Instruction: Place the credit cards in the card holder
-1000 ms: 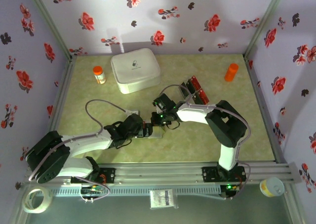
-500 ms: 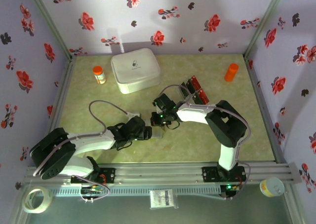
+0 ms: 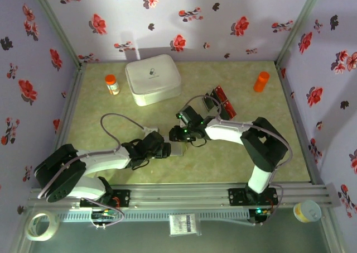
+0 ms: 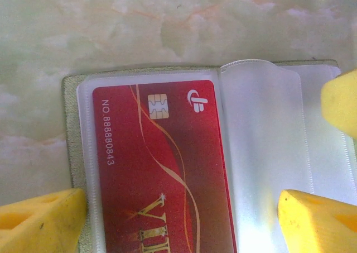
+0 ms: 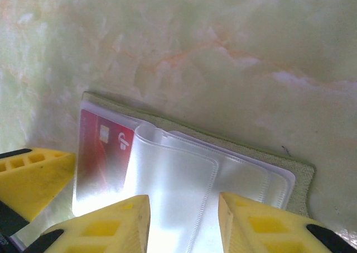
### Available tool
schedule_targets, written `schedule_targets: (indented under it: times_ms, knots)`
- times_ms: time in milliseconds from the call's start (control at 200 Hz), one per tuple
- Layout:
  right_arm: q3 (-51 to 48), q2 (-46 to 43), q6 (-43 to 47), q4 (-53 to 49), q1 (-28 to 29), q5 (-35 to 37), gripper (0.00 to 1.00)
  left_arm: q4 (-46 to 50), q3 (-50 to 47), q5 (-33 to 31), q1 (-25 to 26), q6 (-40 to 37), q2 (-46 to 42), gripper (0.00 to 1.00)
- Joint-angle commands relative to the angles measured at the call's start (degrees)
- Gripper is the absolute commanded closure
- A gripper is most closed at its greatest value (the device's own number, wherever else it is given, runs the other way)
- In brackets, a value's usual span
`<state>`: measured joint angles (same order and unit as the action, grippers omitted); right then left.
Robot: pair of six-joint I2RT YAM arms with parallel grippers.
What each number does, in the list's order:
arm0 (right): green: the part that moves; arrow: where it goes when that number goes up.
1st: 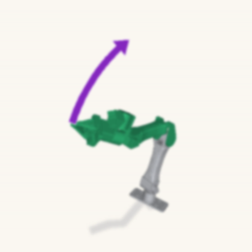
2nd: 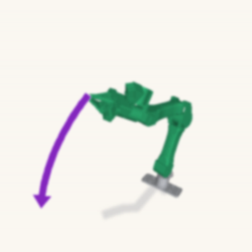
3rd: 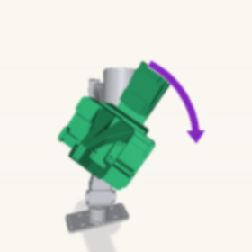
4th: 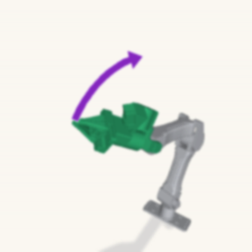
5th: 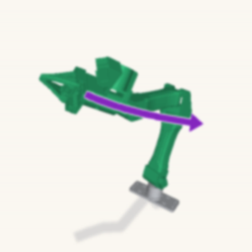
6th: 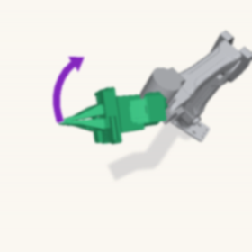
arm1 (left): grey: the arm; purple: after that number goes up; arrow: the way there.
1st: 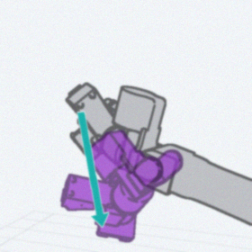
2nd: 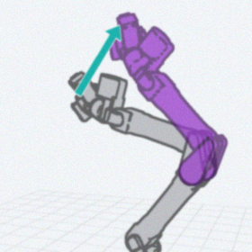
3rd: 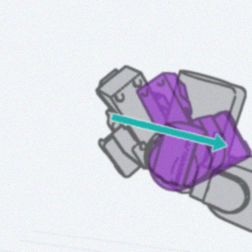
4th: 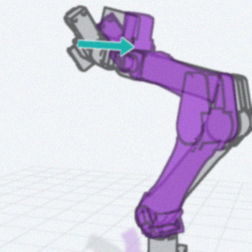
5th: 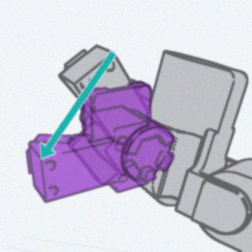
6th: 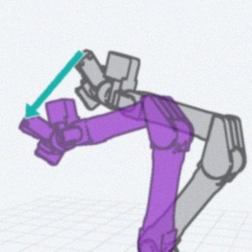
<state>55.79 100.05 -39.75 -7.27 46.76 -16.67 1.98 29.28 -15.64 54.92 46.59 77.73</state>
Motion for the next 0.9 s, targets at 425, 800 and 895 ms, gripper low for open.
schedule_targets:
  times_ms: [425, 800, 895]
  knots:
    - [-1.72, 3.82, -4.06, 5.29, -0.29, -2.28, 0.56, 0.85, -1.13, -1.71, 0.63, 0.85, -0.12, 0.12]
    - [-2.57, 4.15, -5.77, 7.39, -0.65, -3.41, 0.51, -0.04, -2.65, -2.56, 0.65, 1.13, -1.29, 0.17]
    - [-2.62, 4.15, -6.15, 7.78, -0.77, -3.92, 0.5, -0.13, -2.65, -2.56, 0.63, 1.07, -1.36, 0.17]
